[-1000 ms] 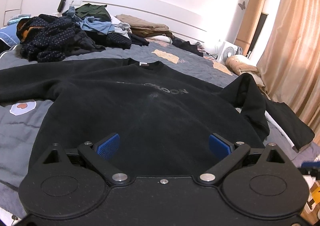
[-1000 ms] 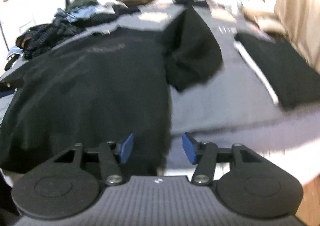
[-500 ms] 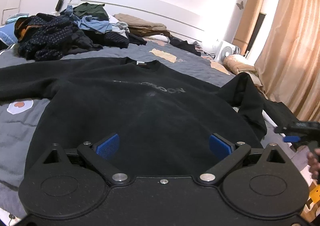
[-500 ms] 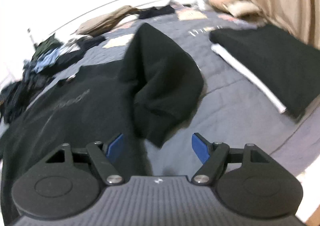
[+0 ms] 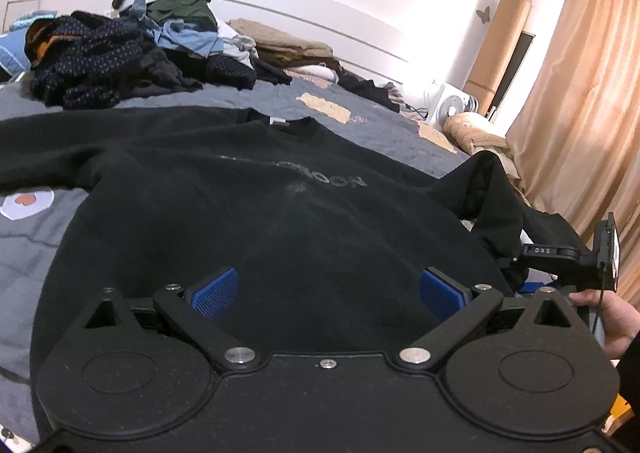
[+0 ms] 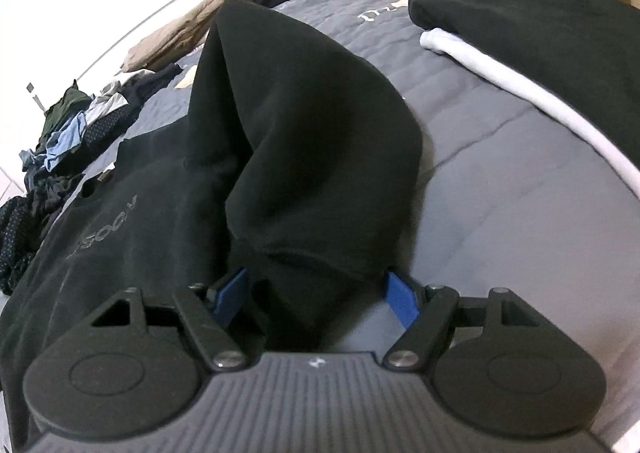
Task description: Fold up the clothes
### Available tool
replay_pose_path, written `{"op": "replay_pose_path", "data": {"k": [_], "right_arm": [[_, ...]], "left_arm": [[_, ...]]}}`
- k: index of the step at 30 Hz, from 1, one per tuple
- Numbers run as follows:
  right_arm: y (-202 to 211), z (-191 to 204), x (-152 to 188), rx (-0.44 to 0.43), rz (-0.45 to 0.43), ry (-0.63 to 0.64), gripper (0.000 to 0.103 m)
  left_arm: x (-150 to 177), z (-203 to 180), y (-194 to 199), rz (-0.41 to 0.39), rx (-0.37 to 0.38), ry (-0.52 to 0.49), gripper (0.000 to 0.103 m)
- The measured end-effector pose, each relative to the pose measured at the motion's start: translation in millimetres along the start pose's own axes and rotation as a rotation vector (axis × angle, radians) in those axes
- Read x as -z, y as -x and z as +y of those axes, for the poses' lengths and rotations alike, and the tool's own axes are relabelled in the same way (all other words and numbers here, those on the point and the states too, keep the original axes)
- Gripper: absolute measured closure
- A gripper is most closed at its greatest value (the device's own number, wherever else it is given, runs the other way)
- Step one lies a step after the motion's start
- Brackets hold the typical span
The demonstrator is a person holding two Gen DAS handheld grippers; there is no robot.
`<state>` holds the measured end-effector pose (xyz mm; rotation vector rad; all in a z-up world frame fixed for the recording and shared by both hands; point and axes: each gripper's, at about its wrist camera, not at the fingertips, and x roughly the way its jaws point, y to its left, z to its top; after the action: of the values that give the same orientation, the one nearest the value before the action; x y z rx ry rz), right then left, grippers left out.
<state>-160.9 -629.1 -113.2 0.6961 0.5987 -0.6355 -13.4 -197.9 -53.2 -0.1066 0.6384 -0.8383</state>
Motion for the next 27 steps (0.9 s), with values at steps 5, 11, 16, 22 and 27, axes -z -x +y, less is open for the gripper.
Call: {"op": "replay_pose_path", "data": {"k": [5,11,16,22,27], "right_arm": [[8,5,-10,0.04,-0.023,0.001,0.081],[47,11,-44,0.177,-0.111,0.172,0.086],[93,-23,-93,0.281,-0.238,0.12,0.089],[122,-44,-127,0.468,-0.355,0.228,0.094],[87,-59,-138,0.646,-0.286,0.385,0.083]], "left_arm": [[-1,2,0,0.004,0.01,0.017,0.005],[-3,5,4,0.005,0.022,0.043,0.005],[-5,6,4,0.004,0.029,0.053,0.005],[-5,6,2,0.012,0.026,0.057,0.005],[-4,3,0,0.022,0.025,0.051,0.005]]}}
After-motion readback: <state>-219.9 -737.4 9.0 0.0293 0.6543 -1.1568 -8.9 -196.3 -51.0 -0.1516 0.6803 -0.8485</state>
